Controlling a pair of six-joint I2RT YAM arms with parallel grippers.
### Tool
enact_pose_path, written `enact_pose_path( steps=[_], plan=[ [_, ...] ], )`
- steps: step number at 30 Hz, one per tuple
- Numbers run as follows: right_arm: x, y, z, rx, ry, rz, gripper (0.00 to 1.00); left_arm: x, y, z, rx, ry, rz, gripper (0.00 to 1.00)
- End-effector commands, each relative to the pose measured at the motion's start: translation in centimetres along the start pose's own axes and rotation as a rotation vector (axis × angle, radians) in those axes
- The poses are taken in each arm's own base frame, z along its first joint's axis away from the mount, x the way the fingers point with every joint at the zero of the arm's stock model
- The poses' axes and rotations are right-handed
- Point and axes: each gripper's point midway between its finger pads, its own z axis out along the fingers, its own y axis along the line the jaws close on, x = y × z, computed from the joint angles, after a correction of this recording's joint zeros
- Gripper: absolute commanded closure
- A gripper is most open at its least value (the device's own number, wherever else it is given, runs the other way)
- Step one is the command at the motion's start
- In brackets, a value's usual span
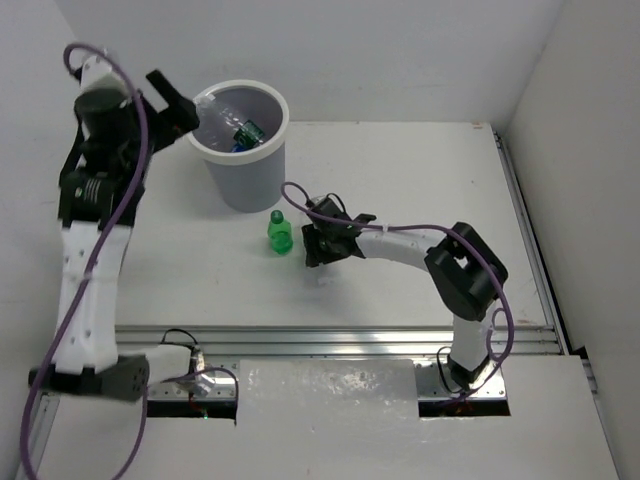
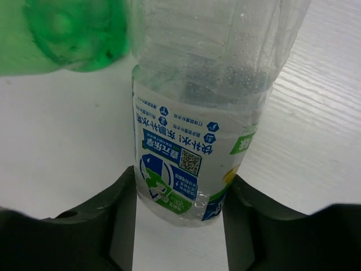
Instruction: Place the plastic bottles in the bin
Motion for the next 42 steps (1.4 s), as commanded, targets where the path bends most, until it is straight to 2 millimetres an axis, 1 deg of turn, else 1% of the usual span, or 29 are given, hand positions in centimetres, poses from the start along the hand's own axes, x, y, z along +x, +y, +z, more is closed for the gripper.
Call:
enact_pose_path(
  steps=[1,2,3,4,5,6,7,8,9,10,11,12,13,14,16,18,22,25,26,28,29,30,33,35,36,38,40,41,42],
  plan=[
    [-0.3,-1.6,-1.4,0.075,-0.064,-0.024,0.77,5.4,-1.7,-3.1,0.249,0.077,-0.015,0.0],
    [-0.4,-1.8,-2.1,0.074,-0.085,-0.029,0.82,7.0,-2.2,-3.8,0.308,0.106,-0.025,0.0],
    [-1.8,-1.8,-4.5,0.063,-0.157,-0.035,0.87,8.8,-2.6,-4.5,0.366,0.148,-0.042,0.0],
    [-1.9,-1.6,-5.7,0.041,-0.187,-0.04,0.89,13.1,-3.8,-6.2,0.522,0.275,-0.058,0.0],
    [-0.4,-2.1,-6.4,0.023,-0.184,-0.054,0.89,13.7,-5.2,-7.0,0.631,0.285,-0.066,0.0],
    [-2.6,-0.6,-9.5,-0.073,-0.313,-0.097,0.89,17.1,-5.2,-7.3,0.688,0.376,-0.094,0.0],
    [-2.4,1.5,-11.0,-0.216,-0.338,-0.15,0.89,18.3,-6.7,-9.2,0.828,0.426,-0.097,0.0],
    [-0.8,2.3,-11.7,-0.308,-0.338,-0.197,0.9,18.9,-8.4,-10.4,0.918,0.435,-0.097,0.0],
    [-1.9,4.9,-15.3,-0.472,-0.445,-0.283,0.9,20.0,-8.7,-10.2,0.911,0.455,-0.094,0.0],
    [-1.8,5.4,-16.5,-0.518,-0.477,-0.304,0.9,20.5,-9.5,-10.7,0.92,0.466,-0.087,0.0],
    [-1.6,5.9,-17.4,-0.557,-0.503,-0.323,0.91,21.4,-11.3,-12.3,0.975,0.487,-0.079,0.0],
    [-1.5,6.3,-18.4,-0.591,-0.522,-0.335,0.92,21.8,-11.9,-12.9,0.986,0.488,-0.085,0.0],
    [-2.0,6.6,-20.0,-0.612,-0.563,-0.345,0.96,22.0,-13.4,-14.1,1.028,0.482,-0.088,0.0],
    [-2.1,6.7,-20.6,-0.618,-0.578,-0.346,0.97,22.1,-13.9,-14.2,1.026,0.483,-0.092,0.0],
    [-2.7,6.5,-21.8,-0.604,-0.606,-0.316,0.97,22.1,-14.6,-13.6,0.983,0.467,-0.094,0.0],
    [-3.2,6.5,-22.5,-0.591,-0.632,-0.309,0.97,22.3,-15.7,-13.9,0.989,0.477,-0.087,0.0],
    [-3.6,7.4,-24.2,-0.636,-0.645,-0.334,0.96,24.2,-17.2,-13.4,0.987,0.532,-0.085,0.0],
    [-3.2,8.4,-25.1,-0.702,-0.655,-0.373,0.93,25.2,-17.6,-12.2,0.952,0.544,-0.077,0.14],
    [-2.9,8.9,-25.9,-0.741,-0.669,-0.393,0.93,25.1,-17.6,-11.9,0.942,0.537,-0.073,0.15],
    [-2.8,8.8,-26.2,-0.745,-0.678,-0.397,0.92,25.6,-17.3,-10.9,0.892,0.54,-0.049,0.14],
    [-2.9,8.7,-26.3,-0.734,-0.682,-0.396,0.92,25.6,-17.2,-10.7,0.878,0.541,-0.041,0.09],
    [-3.3,8.3,-26.4,-0.708,-0.698,-0.387,0.93,25.1,-17.3,-10.7,0.876,0.528,-0.037,0.07],
    [-3.1,8.2,-26.6,-0.71,-0.706,-0.392,0.93,24.6,-17.1,-10.7,0.874,0.503,-0.016,0.04],
    [-2.6,8.8,-26.9,-0.754,-0.697,-0.42,0.92,24.2,-17.5,-11.1,0.908,0.493,-0.013,0.23],
    [-2.5,9.2,-26.9,-0.773,-0.683,-0.429,0.91,23.7,-18.2,-11.9,0.97,0.487,-0.015,0.43],
    [-2.5,9.2,-26.8,-0.776,-0.675,-0.424,0.84,23.1,-19.0,-12.8,1.029,0.487,-0.024,0.99],
    [-2.7,8.5,-26.4,-0.731,-0.674,-0.377,0.35,22.6,-18.9,-12.3,0.993,0.477,-0.029,1.0],
    [-3.7,7.2,-25.9,-0.643,-0.701,-0.335,0.02,20.8,-18.7,-10.4,0.888,0.398,-0.039,1.0],
    [-4.2,6.3,-25.9,-0.582,-0.717,-0.309,0.01,21.0,-17.4,-9.1,0.78,0.405,-0.011,1.0]
  ],
)
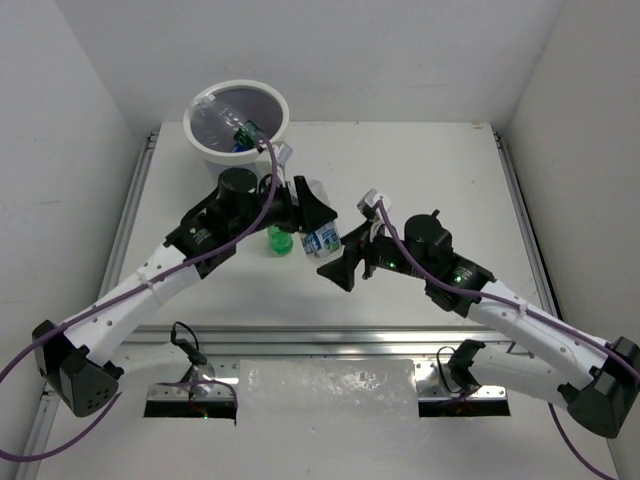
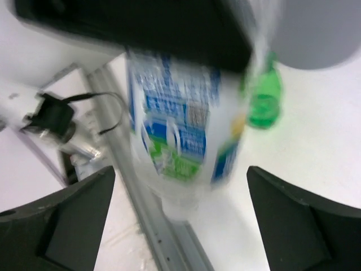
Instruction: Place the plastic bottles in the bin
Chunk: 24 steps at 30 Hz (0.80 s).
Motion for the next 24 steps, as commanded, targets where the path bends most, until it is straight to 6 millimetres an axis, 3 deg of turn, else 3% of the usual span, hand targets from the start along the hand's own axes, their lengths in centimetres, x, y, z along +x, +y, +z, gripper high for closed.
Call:
enact_pose_path(
  steps=[1,2,3,4,5,6,7,9,10,11,12,13,14,15,16,17,18,19,20,21,23,24],
  plan=[
    [-2.7,-3.1,-1.8,0.24,-0.082,-0.014,0.01,-8.7,-0.5,-2.1,-0.16,-0.245,0.054,1.0],
    [-2.4,-4.8,-2.7,0.349,-0.07,0.004,0.01,-10.4,0.6,-2.8,-0.251,-0.288,0.057,1.0],
    [-2.7,-6.4,-3.9,0.463,-0.073,0.021,0.01,-11.8,4.7,-3.7,-0.469,-0.335,0.058,1.0],
    [-1.3,-7.9,-5.5,0.584,-0.024,0.067,0.01,-13.6,5.8,-4.6,-0.55,-0.381,0.063,1.0],
    [-1.2,-10.2,-7.5,0.751,-0.035,0.074,0.01,-16.4,6.3,-5.2,-0.606,-0.436,0.062,1.0],
    [-0.9,-10.9,-8.4,0.803,-0.024,0.079,0.01,-18.5,8.8,-6.9,-0.697,-0.483,0.059,1.0],
    [-0.3,-11.1,-9.1,0.828,-0.003,0.071,0.01,-20.9,8.8,-7.9,-0.703,-0.537,0.055,1.0],
    [0.5,-11.3,-9.4,0.831,0.023,0.056,0.01,-23.6,11.8,-8.5,-0.794,-0.588,0.065,1.0],
    [0.7,-11.3,-9.4,0.831,0.027,0.056,0.01,-25.5,11.5,-9.1,-0.8,-0.631,0.074,1.0],
    [1.3,-11.4,-9.3,0.826,0.044,0.054,0.01,-26.0,14.0,-8.2,-0.85,-0.608,0.072,1.0],
    [1.5,-11.5,-9.1,0.823,0.048,0.051,0.01,-26.7,15.0,-7.9,-0.863,-0.608,0.069,1.0],
    [1.9,-11.5,-8.8,0.815,0.057,0.052,0.01,-28.6,14.6,-8.1,-0.849,-0.643,0.069,1.0],
    [2.4,-11.6,-8.4,0.806,0.075,0.052,0.01,-28.8,17.0,-6.7,-0.866,-0.605,0.07,1.0],
    [2.8,-11.3,-7.5,0.767,0.086,0.053,0.01,-29.2,17.8,-6.2,-0.873,-0.601,0.066,1.0],
    [3.1,-11.2,-7.0,0.744,0.096,0.054,0.01,-30.8,17.3,-6.1,-0.852,-0.627,0.078,0.98],
    [3.4,-11.0,-6.3,0.717,0.105,0.056,0.01,-30.4,19.6,-3.6,-0.838,-0.565,0.084,0.93],
    [4.1,-10.7,-5.2,0.674,0.124,0.067,0.01,-30.5,20.4,-2.8,-0.84,-0.544,0.089,0.81],
    [4.4,-10.6,-4.6,0.655,0.137,0.075,0.01,-32.1,19.6,-2.6,-0.809,-0.571,0.098,0.73],
    [4.8,-10.5,-3.9,0.635,0.149,0.08,0.01,-30.9,22.2,-0.1,-0.812,-0.5,0.09,0.63],
    [5.3,-10.6,-3.0,0.617,0.167,0.087,0.01,-31.0,22.8,0.4,-0.82,-0.496,0.088,0.41],
    [5.5,-10.2,-1.8,0.577,0.184,0.101,0.01,-31.7,23.9,1.4,-0.808,-0.508,0.084,0.25],
    [6.1,-10.3,-1.0,0.563,0.206,0.112,0.01,-31.9,24.2,1.4,-0.806,-0.516,0.075,0.1]
  ],
)
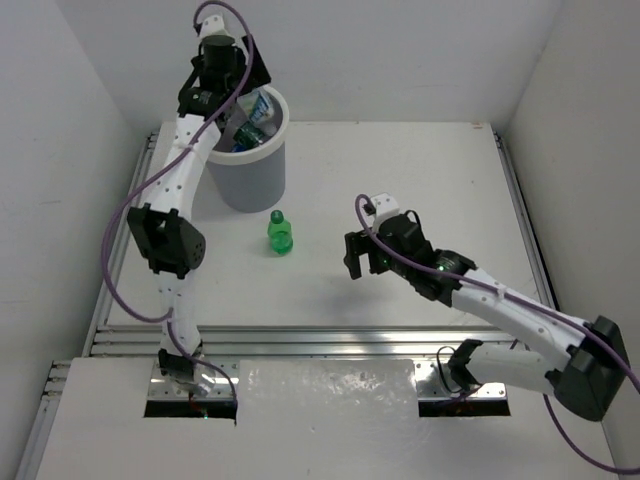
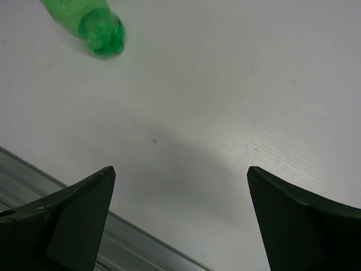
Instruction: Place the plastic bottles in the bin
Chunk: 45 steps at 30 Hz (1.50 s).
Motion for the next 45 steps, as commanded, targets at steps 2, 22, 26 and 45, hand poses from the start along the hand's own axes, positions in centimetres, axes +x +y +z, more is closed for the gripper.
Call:
enact_pose_path(
  steps=[2,22,26,45],
  plan=[
    [-1.7,3.6,1.6,-0.158,-0.011,0.02,0.01,-3.1,-1.3,-1.1,0.101,-0.034,-0.035,0.0],
    [-8.1,11.6,14.6,-0.36,-0.068,-0.09,0.01,0.7,8.3,-29.5,0.105,-0.121,-0.045,0.0],
    [-7.8,12.1,17.7,-0.35,-0.038,-0.112,0.01,7.6,12.2,-29.4,0.04,-0.078,-0.01,0.0],
    [-19.0,13.8,8.5,-0.397,-0.296,-0.177,1.0,13.2,14.9,-28.9,-0.016,-0.01,-0.018,0.0]
  ],
)
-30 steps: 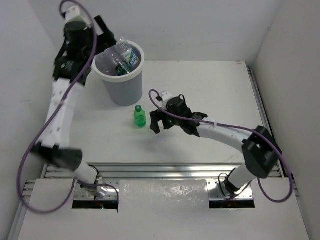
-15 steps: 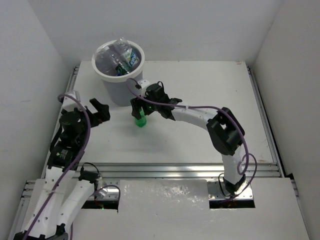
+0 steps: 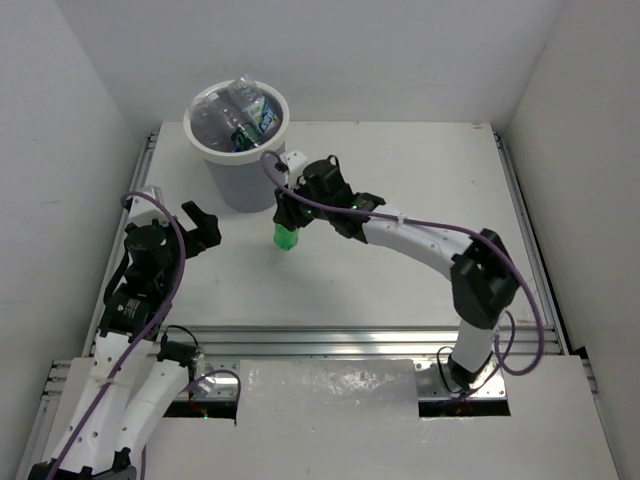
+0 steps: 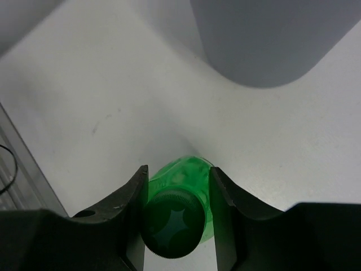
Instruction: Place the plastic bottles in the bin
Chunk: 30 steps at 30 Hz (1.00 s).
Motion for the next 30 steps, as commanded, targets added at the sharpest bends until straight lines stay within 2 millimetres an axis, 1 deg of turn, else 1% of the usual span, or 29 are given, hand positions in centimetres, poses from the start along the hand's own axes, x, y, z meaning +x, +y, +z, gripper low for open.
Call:
enact_pose_path(
  steps=[1,2,3,5,6,7,8,9,10,11,13,14,16,17,18,19,20,21,22,23,25,26,28,29,30],
  plan=[
    [-11.9,1.7,-7.0,0.004,-0.286,-0.082,1.0,-2.3,-0.7,-0.2,0.018,-0.067,-0.015,0.0],
    [-13.0,1.6,-7.7,0.018,-0.305,-0.094,1.0,-2.3,-0.7,-0.1,0.019,-0.065,-0.015,0.0],
    [-15.3,1.7,-8.6,0.025,-0.35,-0.107,1.0,-2.3,-0.7,-0.2,0.018,-0.067,-0.014,0.0],
    [-16.6,1.0,-8.7,0.039,-0.363,-0.13,1.0,-2.3,-0.6,-0.1,0.014,-0.067,-0.014,0.0],
    [-19.0,1.0,-9.5,0.036,-0.407,-0.139,1.0,-2.4,-0.6,-0.1,0.012,-0.068,-0.014,0.0],
    [-18.8,0.0,-8.5,0.048,-0.382,-0.132,1.0,-2.2,-0.5,0.0,0.008,-0.062,-0.012,0.0],
    [-21.1,0.2,-9.4,0.041,-0.426,-0.137,1.0,-2.3,-0.4,0.0,0.002,-0.066,-0.013,0.0],
    [-21.6,0.0,-9.4,0.038,-0.425,-0.139,1.0,-2.2,-0.4,0.0,-0.001,-0.064,-0.012,0.0],
    [-21.7,-0.5,-8.6,0.039,-0.416,-0.136,1.0,-2.1,-0.4,0.1,-0.002,-0.061,-0.011,0.0],
    [-23.5,-0.3,-9.4,0.031,-0.454,-0.148,1.0,-2.1,-0.3,0.1,-0.004,-0.061,-0.011,0.0],
    [-24.7,-0.6,-9.6,0.033,-0.482,-0.155,1.0,-2.0,-0.4,0.3,-0.005,-0.054,-0.009,0.0],
    [-25.9,-0.7,-9.6,0.028,-0.508,-0.161,1.0,-1.9,-0.3,0.3,-0.006,-0.052,-0.009,0.0],
    [-27.0,-1.7,-9.5,0.023,-0.533,-0.158,1.0,-1.9,-0.3,0.4,-0.007,-0.049,-0.008,0.0],
    [-28.1,-2.2,-9.2,0.014,-0.557,-0.145,1.0,-1.9,-0.3,0.4,-0.008,-0.048,-0.007,0.01],
    [-28.7,-3.2,-9.1,0.004,-0.569,-0.142,1.0,-1.8,-0.3,0.5,-0.01,-0.044,-0.006,0.01],
    [-29.1,-3.9,-9.0,0.002,-0.583,-0.137,1.0,-1.8,-0.3,0.5,-0.008,-0.043,-0.006,0.01],
    [-29.5,-4.7,-8.2,-0.002,-0.599,-0.114,1.0,-1.7,-0.3,0.6,-0.01,-0.04,-0.004,0.01],
    [-29.7,-6.0,-8.1,-0.005,-0.607,-0.108,1.0,-1.7,-0.3,0.6,-0.01,-0.04,-0.004,0.01],
    [-30.1,-6.5,-8.0,-0.009,-0.619,-0.102,1.0,-1.7,-0.3,0.6,-0.011,-0.041,-0.004,0.01],
    [-29.6,-7.8,-6.9,-0.011,-0.614,-0.084,1.0,-1.6,-0.3,0.6,-0.012,-0.038,-0.002,0.01],
    [-28.9,-8.3,-5.7,-0.038,-0.605,-0.093,1.0,-1.5,-0.3,0.7,-0.012,-0.035,-0.001,0.01],
    [-28.4,-8.7,-4.6,-0.037,-0.598,-0.097,1.0,-1.5,-0.3,0.7,-0.011,-0.034,-0.001,0.01],
    [-28.4,-8.8,-4.0,-0.043,-0.597,-0.099,1.0,-1.4,-0.3,0.8,-0.013,-0.03,0.001,0.01],
    [-27.8,-9.1,-3.2,-0.048,-0.579,-0.091,1.0,-1.5,-0.3,0.8,-0.012,-0.031,0.001,0.01],
    [-27.7,-8.9,-3.2,-0.062,-0.581,-0.092,1.0,-1.5,-0.3,0.8,-0.013,-0.03,0.001,0.01]
  ],
)
